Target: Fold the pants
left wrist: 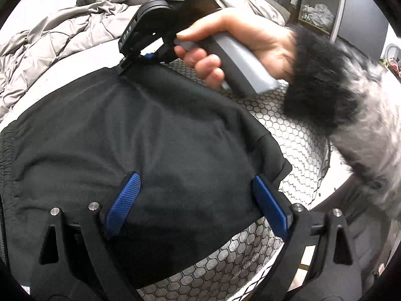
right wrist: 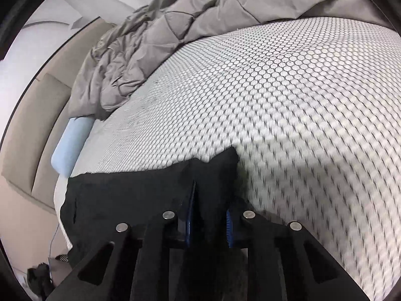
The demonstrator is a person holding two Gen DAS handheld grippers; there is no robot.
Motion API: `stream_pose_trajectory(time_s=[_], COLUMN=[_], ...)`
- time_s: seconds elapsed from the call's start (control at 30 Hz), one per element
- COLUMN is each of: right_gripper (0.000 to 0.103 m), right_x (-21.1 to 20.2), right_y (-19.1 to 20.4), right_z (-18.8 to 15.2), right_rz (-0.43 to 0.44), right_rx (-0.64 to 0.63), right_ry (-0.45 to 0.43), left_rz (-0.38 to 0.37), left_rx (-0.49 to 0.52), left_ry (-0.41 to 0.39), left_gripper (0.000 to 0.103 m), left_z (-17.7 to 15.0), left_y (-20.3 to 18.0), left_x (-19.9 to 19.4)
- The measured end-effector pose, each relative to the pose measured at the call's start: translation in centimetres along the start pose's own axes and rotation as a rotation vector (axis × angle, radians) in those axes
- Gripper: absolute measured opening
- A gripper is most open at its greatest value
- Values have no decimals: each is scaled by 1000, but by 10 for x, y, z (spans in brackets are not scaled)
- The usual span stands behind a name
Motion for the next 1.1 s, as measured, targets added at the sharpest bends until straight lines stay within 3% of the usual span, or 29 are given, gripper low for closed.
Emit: stream_pose_trajectory(time_s=[0.17,0.2,0.37,0.4,0.47,0.57,0.63,0.7,0.73,0.87,0.93,1.03,1.1], right_gripper=[32,37,38,37,27,19,19,27,31,33,36,40,40], right_x=[-29,-40,-80,-84,-91,-87,-81,-78,-79,-115,-132,-117,-93], right_y=[-1,0,7,7,10,18,24,25,28,46,69,100,111], right_z=[-5,-14,-88,-98,-112,-98,-83,-80,-81,-89,-104,-137,-159], right_rz=[-4,9,64,67,61,62,4,-102,-139,-229,-199,-115,-114], right_rx=[93,101,177,177,159,144,86,4,-28,-181,-294,-412,-468], right_ry=[-42,-49,-21,-30,-56,-104,-129,-114,-117,-204,-231,-155,-86], left_rz=[-30,-32,61,79,130,205,229,244,251,223,178,148,187], left_rx=[-16,-32,-106,-124,-182,-254,-309,-341,-340,-275,-222,-167,-95], left_ry=[-16,-46,-149,-151,-142,-113,-97,-102,-109,-151,-128,-70,-27], left_gripper=[90,90,91,91,91,91,91,91,91,91,90,77,77], left_z=[9,14,30,29,22,8,-1,-4,-3,4,10,8,1], left_y=[9,17,77,88,118,159,179,194,198,185,168,146,137], left_x=[-20,-31,-66,-68,-69,-69,-70,-72,-74,-80,-67,-47,-37])
Point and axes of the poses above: each gripper's, at about its wrist camera, not at the fingertips, and x roughly the way its jaws point, y to its left, z to its top, the point moved 10 cm from there along x, roughly the way its jaws point, and after that the axes turned 9 degrees about -y, right-handed, at the moved point
